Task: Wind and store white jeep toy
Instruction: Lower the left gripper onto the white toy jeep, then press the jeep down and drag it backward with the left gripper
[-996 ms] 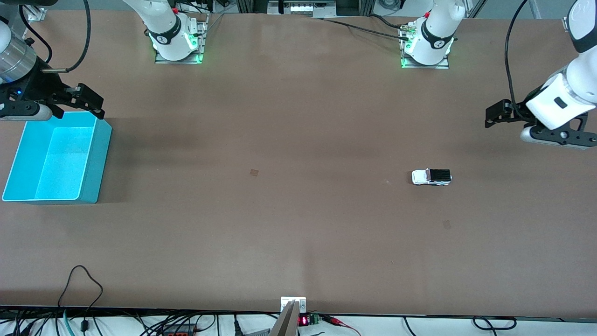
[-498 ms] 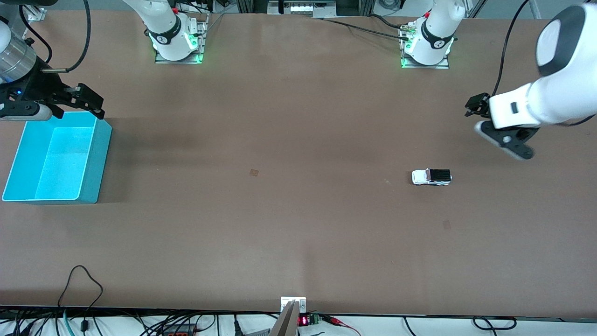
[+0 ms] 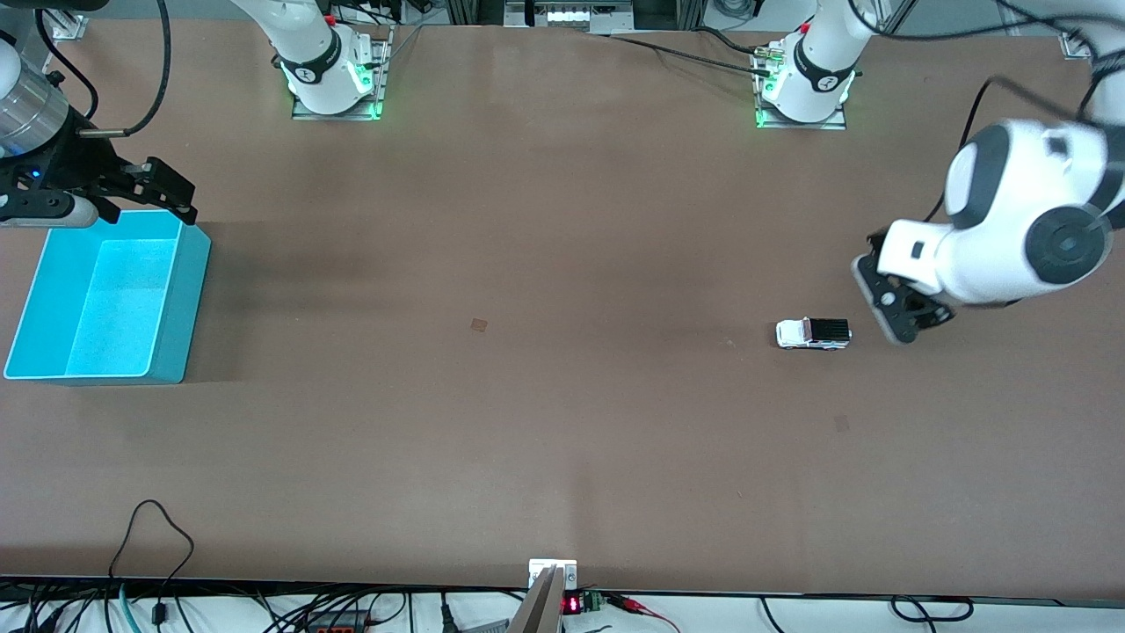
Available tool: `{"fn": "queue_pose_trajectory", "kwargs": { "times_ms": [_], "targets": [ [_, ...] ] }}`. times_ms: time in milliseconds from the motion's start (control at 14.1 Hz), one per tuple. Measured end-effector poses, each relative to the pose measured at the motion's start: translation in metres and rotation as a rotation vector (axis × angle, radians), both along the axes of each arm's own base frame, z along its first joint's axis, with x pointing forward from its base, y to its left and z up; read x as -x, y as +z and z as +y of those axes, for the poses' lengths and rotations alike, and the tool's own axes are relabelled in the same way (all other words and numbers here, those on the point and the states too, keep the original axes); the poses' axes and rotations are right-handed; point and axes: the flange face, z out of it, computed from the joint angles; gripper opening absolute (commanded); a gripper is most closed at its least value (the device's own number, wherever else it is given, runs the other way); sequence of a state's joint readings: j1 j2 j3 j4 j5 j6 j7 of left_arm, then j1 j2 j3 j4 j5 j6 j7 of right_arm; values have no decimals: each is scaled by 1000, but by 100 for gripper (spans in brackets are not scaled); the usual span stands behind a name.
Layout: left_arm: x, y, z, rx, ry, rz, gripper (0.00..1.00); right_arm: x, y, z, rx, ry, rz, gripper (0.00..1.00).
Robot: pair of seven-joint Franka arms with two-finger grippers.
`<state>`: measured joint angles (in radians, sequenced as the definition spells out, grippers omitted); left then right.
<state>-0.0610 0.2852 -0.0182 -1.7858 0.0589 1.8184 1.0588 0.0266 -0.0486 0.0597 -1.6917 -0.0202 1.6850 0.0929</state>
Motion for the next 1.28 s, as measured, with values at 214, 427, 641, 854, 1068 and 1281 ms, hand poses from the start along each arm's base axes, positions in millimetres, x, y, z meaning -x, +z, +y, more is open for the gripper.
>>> {"fn": "queue_pose_trajectory", "kwargs": {
  "times_ms": [214, 427, 641, 854, 1068, 1281],
  "targets": [
    [-7, -63, 0, -1, -81, -71, 100, 0, 0, 0, 0, 0, 0, 100],
    [7, -106, -4, 5, -149, -160, 100, 0, 0, 0, 0, 0, 0, 100],
    [29, -139, -7, 31, -218, -217, 100, 0, 0, 0, 0, 0, 0, 100],
    [50, -162, -7, 43, -241, -231, 100, 0, 0, 0, 0, 0, 0, 100],
    [55, -169, -7, 50, -261, -251, 100, 0, 0, 0, 0, 0, 0, 100],
    [56, -181, -9, 58, -292, -273, 54, 0, 0, 0, 0, -1, 0, 100]
  ]
}}
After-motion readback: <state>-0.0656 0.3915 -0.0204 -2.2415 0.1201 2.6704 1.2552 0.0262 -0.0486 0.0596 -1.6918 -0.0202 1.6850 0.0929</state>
